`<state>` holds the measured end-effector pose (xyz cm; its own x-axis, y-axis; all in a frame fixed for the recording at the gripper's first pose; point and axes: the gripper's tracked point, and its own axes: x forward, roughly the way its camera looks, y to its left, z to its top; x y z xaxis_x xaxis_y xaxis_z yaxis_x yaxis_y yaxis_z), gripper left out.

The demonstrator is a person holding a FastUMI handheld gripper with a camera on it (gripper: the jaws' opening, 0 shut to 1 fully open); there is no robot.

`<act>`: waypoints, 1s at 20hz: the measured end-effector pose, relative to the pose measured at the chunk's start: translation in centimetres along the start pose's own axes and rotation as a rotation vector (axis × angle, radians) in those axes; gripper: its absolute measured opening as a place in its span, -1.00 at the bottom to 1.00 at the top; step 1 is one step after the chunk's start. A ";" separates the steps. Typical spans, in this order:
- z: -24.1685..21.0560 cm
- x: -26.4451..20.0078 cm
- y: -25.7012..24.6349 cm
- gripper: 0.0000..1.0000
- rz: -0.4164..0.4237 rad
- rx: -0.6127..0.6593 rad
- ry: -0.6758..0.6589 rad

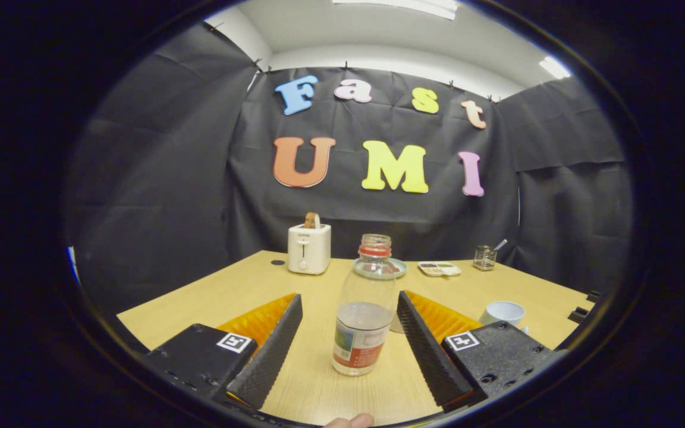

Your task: Take the bottle from table, then pour the juice into the cup, finally place the bottle on the coaster

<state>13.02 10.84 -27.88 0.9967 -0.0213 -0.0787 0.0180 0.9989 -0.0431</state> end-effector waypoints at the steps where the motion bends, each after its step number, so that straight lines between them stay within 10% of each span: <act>1: -0.4 0.5 -0.4 1.00 -0.012 0.006 0.003; 11: -3.8 6.1 -1.6 1.00 -0.048 -0.018 0.046; 20: -1.8 4.0 -2.0 0.57 0.015 0.129 0.071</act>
<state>16.78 8.65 -29.93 0.9888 -0.0046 -0.1490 0.0177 0.9961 0.0863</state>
